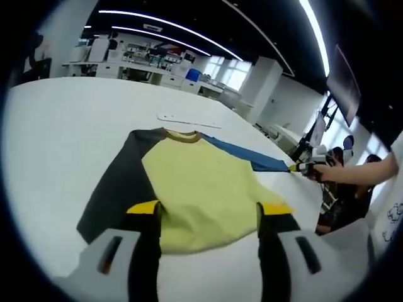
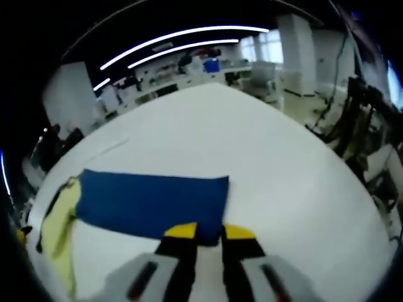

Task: Fold the garment on the visible template until the final outline fits inside the template.

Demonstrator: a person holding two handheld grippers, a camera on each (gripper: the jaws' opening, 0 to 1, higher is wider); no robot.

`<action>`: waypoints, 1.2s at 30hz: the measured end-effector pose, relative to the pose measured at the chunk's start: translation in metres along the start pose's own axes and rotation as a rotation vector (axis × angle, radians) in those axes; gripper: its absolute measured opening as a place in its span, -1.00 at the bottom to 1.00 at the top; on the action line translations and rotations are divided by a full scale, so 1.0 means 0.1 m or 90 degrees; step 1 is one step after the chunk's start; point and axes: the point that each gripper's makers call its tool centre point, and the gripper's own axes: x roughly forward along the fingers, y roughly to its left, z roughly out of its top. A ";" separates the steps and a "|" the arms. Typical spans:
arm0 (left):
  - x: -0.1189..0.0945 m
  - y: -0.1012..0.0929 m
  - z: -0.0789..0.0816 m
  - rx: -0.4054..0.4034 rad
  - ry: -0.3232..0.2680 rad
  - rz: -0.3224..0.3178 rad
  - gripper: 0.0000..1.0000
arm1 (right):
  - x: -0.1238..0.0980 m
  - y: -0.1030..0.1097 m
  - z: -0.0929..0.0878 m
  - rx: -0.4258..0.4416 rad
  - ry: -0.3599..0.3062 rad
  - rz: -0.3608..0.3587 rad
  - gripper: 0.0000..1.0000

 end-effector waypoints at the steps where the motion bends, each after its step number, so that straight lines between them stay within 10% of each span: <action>1: -0.02 -0.01 0.02 0.003 -0.003 -0.001 0.15 | -0.01 -0.01 0.01 -0.001 -0.003 0.000 -0.55; 7: -0.08 -0.01 0.05 0.013 -0.013 0.001 0.08 | -0.18 0.32 0.16 0.008 -0.057 0.074 0.03; 16: -0.36 0.06 0.03 0.017 -0.031 0.023 0.01 | -0.53 0.84 0.20 -0.206 -0.042 0.147 0.86; 36: -0.92 0.76 -0.47 -0.066 -0.012 0.157 -0.13 | -1.14 1.65 -0.13 -0.314 -0.050 0.248 0.98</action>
